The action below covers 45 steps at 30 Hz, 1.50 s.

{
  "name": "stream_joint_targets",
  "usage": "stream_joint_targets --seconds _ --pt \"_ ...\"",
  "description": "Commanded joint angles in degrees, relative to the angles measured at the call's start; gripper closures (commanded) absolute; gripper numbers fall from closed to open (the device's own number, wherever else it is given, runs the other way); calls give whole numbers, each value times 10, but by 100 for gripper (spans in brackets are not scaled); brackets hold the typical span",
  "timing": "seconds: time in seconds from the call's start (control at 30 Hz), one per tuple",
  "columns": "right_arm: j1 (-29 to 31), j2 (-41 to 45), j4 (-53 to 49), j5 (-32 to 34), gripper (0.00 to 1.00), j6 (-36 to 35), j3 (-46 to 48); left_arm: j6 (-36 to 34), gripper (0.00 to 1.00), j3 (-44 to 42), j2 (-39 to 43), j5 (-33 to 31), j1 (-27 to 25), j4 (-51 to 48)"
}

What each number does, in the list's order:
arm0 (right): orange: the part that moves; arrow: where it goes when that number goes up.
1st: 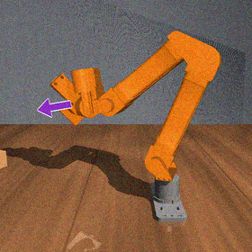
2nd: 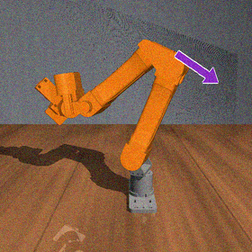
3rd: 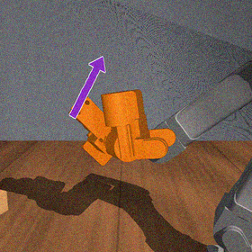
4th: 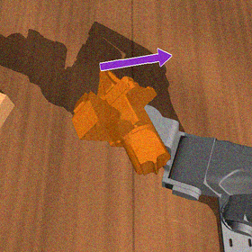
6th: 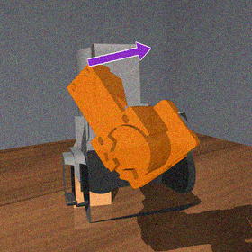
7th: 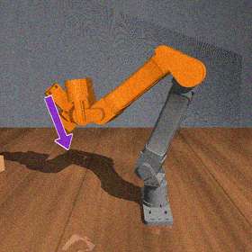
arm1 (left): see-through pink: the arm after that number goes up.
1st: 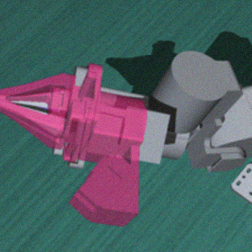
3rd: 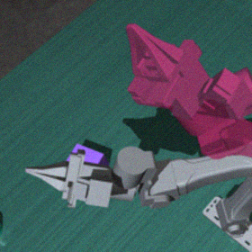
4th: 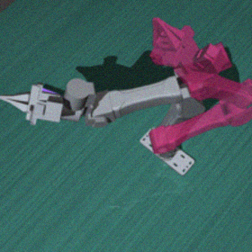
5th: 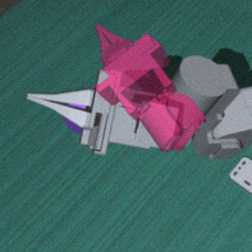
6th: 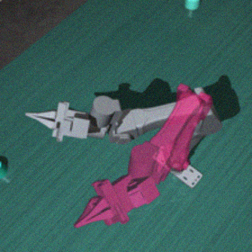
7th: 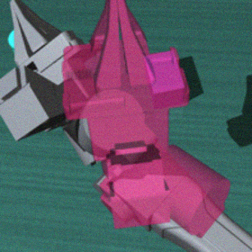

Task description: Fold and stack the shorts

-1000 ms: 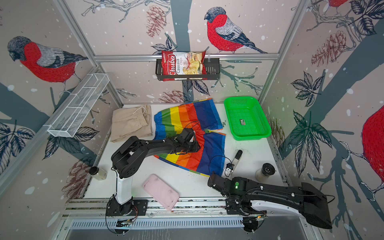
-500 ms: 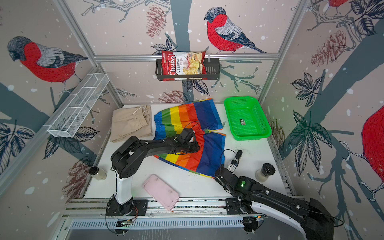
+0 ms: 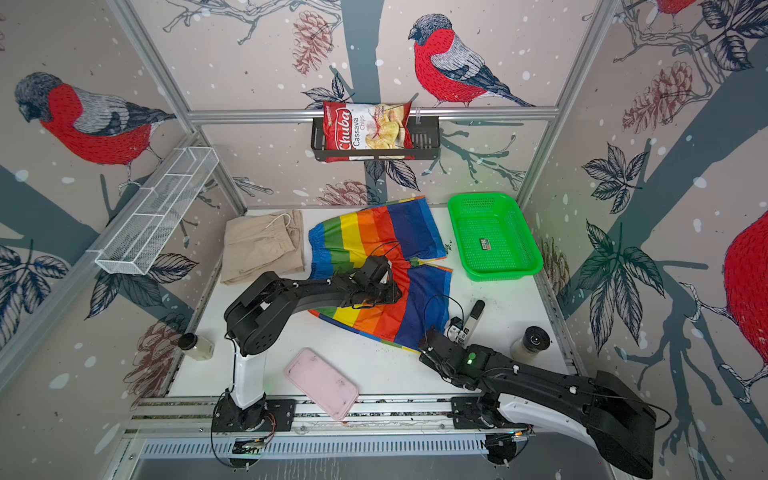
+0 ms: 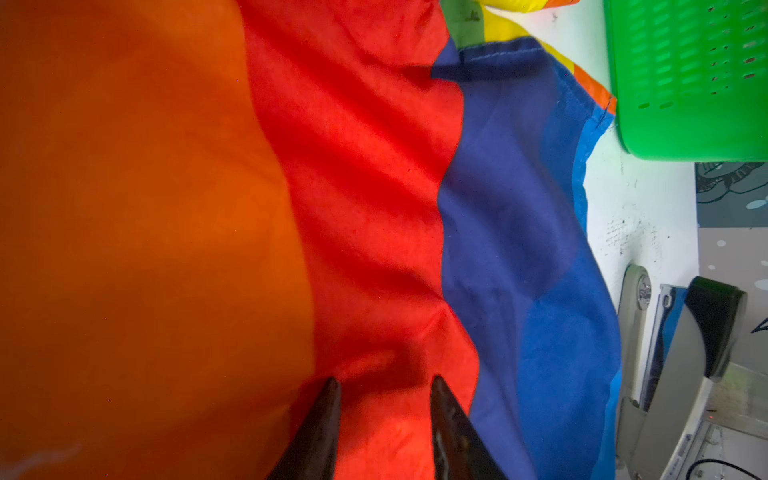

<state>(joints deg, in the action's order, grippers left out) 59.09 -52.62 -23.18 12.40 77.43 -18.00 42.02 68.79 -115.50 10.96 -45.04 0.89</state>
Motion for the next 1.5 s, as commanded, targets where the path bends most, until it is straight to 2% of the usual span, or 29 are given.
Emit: stream_joint_targets --seconds 0.0,0.07,0.2,0.37,0.5,0.7,0.8,0.93,1.07,1.3,1.4,1.47 --pt "-10 -6 -79 19 99 -83 -47 1 63 -18 -14 -9 8 -67" --pt "-20 -14 -135 36 100 -132 -93 1 63 -30 -16 -12 13 -58" --pt "-23 -41 -238 73 100 -187 -172 1 63 -42 -24 -16 20 -49" --pt "-22 -79 -233 43 100 -280 -192 -2 64 -41 -38 -10 23 -42" --pt "-2 -105 -272 83 100 -297 -212 -4 64 -43 -39 -15 24 -43" --pt "-7 -45 -232 66 99 -312 -211 -5 65 -45 -46 -13 28 -40" --pt "-15 21 -155 24 95 -337 -186 -6 65 -44 -51 -11 29 -38" --pt "-28 107 -53 -23 87 -328 -122 -7 66 -44 -51 -10 29 -38" --pt "-47 150 -35 -37 78 -308 -89 -8 66 -42 -53 -9 29 -37" --pt "-66 197 -98 19 59 -273 -123 -5 66 -42 -55 -5 29 -34" --pt "-87 197 -160 51 37 -244 -153 -4 66 -43 -55 -3 29 -34" --pt "-106 169 -214 56 32 -224 -173 -4 67 -41 -51 1 30 -38"
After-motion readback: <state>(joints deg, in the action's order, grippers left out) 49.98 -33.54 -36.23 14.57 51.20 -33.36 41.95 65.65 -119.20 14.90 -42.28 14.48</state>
